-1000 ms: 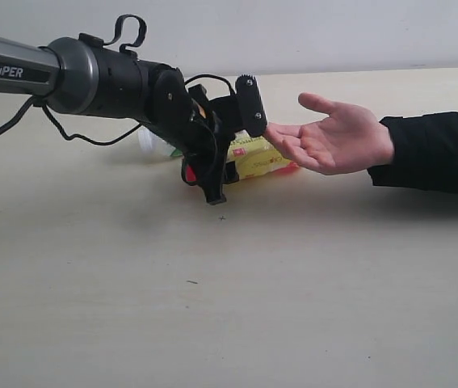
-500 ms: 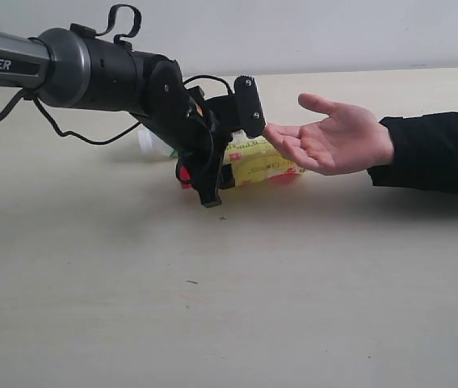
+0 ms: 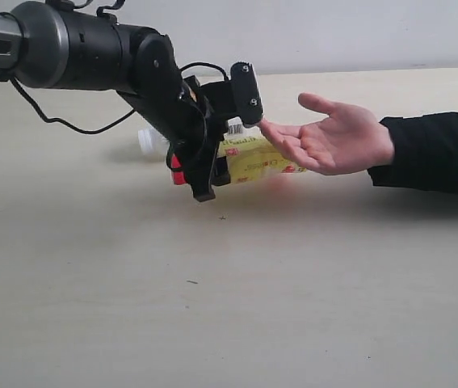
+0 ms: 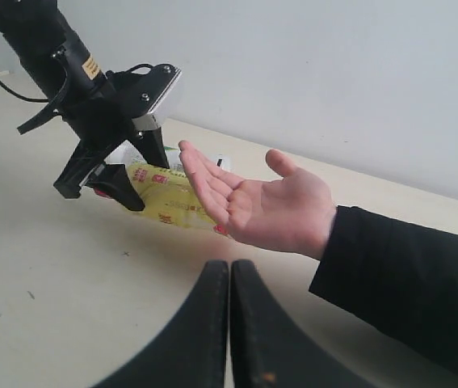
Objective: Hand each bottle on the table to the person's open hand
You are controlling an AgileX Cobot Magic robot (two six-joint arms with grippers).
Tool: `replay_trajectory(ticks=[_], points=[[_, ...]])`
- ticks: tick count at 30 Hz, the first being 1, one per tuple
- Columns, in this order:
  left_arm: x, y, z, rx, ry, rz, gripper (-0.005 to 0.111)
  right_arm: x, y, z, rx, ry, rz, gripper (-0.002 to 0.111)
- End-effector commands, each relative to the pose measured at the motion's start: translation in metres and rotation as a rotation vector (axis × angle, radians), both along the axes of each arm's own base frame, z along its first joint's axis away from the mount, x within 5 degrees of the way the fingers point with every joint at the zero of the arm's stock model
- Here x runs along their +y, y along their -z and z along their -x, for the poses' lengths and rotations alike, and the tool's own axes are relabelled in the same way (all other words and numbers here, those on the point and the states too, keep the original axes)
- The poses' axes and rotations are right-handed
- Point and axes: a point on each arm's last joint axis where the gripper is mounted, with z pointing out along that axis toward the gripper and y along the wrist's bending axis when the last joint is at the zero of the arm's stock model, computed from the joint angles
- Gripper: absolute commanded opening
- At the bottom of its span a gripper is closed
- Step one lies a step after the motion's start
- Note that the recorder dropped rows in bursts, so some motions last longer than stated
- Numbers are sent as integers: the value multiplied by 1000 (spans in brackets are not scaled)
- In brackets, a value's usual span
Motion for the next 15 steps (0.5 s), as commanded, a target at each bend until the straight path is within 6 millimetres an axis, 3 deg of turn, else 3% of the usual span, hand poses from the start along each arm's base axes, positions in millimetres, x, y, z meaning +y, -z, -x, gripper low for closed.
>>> replay_trajectory(ticks=[1,15], points=[[1,-19,8,19,2,10,0,0,0,0,-12,-4,-1,1],[10,-55,29,92,14,-8,0,0,0,0,-12,-4,-1,1]])
